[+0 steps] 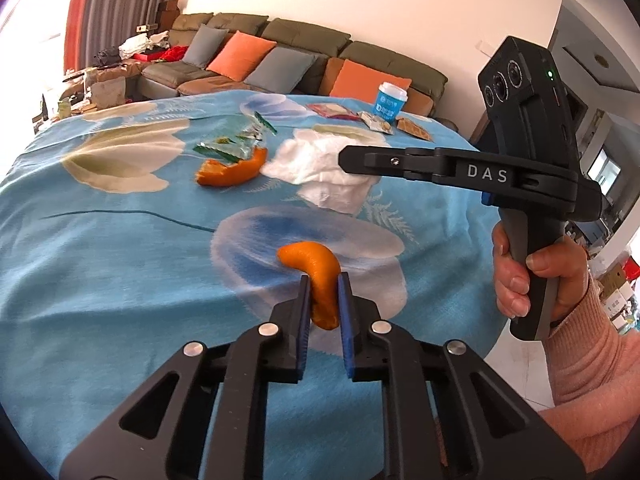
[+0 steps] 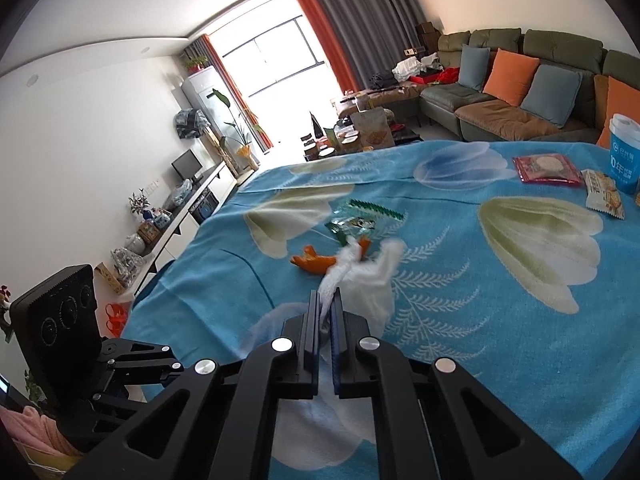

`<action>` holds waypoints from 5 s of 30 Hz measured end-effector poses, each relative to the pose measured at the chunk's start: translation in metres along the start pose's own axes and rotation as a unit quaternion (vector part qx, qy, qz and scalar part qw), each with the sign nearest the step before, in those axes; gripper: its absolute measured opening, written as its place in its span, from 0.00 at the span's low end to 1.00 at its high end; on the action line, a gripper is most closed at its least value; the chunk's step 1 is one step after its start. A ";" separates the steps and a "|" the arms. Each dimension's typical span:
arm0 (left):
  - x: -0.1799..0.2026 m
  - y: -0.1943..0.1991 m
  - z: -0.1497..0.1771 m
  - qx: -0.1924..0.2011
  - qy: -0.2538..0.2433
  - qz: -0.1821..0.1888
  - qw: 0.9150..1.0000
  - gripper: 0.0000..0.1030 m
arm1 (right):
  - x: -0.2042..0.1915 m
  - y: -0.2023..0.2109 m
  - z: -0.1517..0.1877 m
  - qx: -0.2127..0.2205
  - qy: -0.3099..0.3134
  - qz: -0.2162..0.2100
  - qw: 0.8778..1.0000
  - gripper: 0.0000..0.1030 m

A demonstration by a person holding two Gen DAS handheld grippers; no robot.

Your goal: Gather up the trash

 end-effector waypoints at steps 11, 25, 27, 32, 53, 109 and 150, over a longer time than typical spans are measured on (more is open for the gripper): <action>-0.025 0.037 0.003 0.031 0.023 -0.031 0.999 0.13 | -0.029 0.000 -0.006 0.011 0.024 -0.025 0.999 0.04; -0.060 0.077 0.011 0.054 0.064 -0.069 0.994 0.13 | -0.061 -0.015 -0.007 0.004 0.042 -0.066 0.997 0.04; -0.065 0.081 0.013 0.056 0.069 -0.073 0.993 0.13 | -0.066 -0.018 -0.007 0.001 0.044 -0.074 0.996 0.04; -0.075 0.096 0.017 0.063 0.082 -0.086 0.991 0.13 | -0.079 -0.029 -0.007 -0.007 0.051 -0.089 0.995 0.04; -0.130 0.158 0.037 0.098 0.140 -0.149 0.974 0.13 | -0.146 -0.083 -0.009 -0.048 0.087 -0.158 0.982 0.04; -0.251 0.256 0.096 0.122 0.252 -0.292 0.915 0.13 | -0.271 -0.201 -0.018 -0.138 0.175 -0.242 0.944 0.04; -0.348 0.160 0.107 0.034 0.321 -0.292 0.900 0.15 | -0.300 -0.326 -0.001 -0.245 0.165 -0.175 0.939 0.08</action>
Point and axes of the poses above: each gripper's, at about its wrist camera, not at the fingertips, and y roughly against the way its jaws point, x to its right, z to its underside, the point moved 3 cm from there along -y, roughly the way its jaws point, and after that the axes turned 8 degrees about -z, right-handed, at the moved point
